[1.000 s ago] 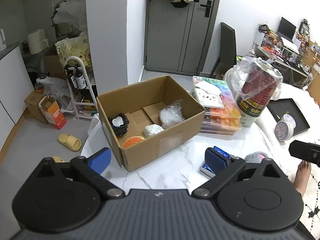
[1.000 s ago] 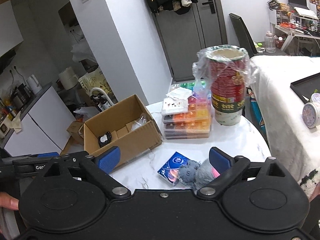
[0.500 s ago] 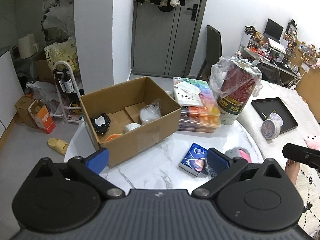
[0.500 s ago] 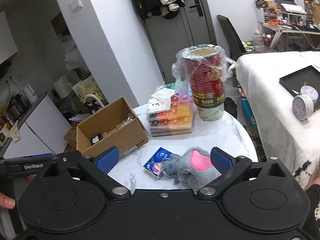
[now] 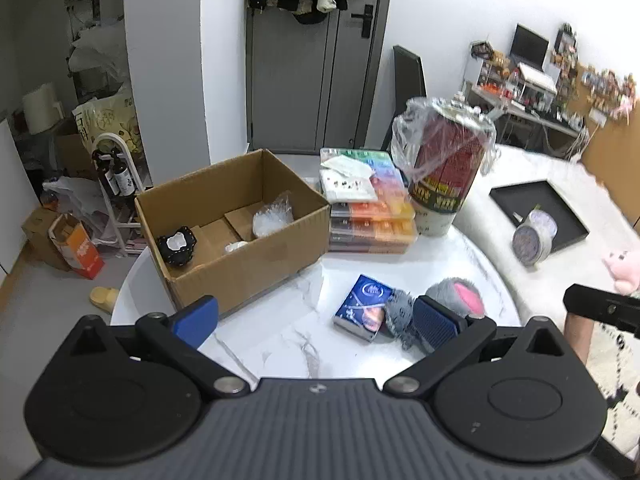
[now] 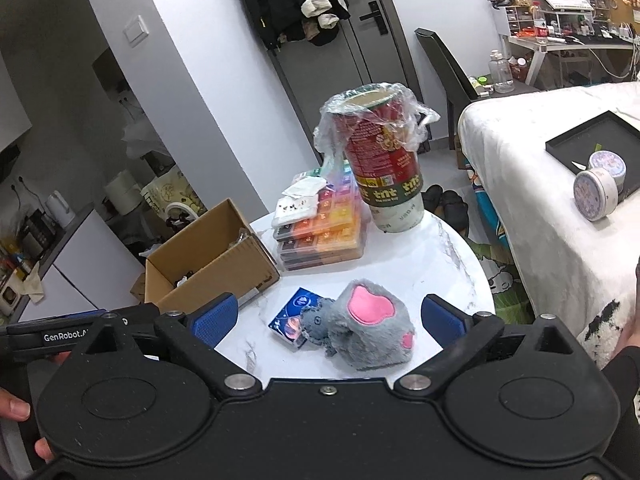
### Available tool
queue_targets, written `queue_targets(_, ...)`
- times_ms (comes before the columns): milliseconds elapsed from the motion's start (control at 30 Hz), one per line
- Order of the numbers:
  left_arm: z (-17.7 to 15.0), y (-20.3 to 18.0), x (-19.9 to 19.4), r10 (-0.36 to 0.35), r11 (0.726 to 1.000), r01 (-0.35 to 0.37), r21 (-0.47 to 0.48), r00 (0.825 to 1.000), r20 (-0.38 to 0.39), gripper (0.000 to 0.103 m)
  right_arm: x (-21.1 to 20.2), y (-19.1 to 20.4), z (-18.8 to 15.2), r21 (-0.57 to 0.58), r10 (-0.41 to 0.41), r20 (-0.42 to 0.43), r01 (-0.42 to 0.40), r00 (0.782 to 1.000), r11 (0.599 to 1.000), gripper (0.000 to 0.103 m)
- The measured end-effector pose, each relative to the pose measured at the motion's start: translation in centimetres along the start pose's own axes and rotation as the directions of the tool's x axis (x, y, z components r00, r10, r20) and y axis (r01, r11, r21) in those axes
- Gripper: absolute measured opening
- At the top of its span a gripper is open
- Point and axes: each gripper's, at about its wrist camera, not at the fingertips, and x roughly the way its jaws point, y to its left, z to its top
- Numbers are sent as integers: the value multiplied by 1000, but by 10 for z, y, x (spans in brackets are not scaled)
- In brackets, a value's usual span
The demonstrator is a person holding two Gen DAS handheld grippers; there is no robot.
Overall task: Organize soft objects
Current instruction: 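Grasp the blue octopus plush with the left tool while the right tool grasps the grey pink-paw plush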
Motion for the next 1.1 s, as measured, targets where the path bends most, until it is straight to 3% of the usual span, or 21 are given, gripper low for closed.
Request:
queue_targets(267, -8, -13, 8, 25, 1000, -25, 3, 999, -33, 103, 4, -18, -10, 28, -7, -19, 8, 1000, 1000, 99)
queue_targets(767, -18, -38, 46, -27, 999, 30, 39, 997, -66, 99, 24, -47, -31, 75, -12, -23, 14, 1000, 997, 99)
queue_targets(1100, -21, -48, 78, -57, 997, 62, 49, 994, -90, 76, 43, -61, -38, 91, -28, -52, 32, 998, 995, 97)
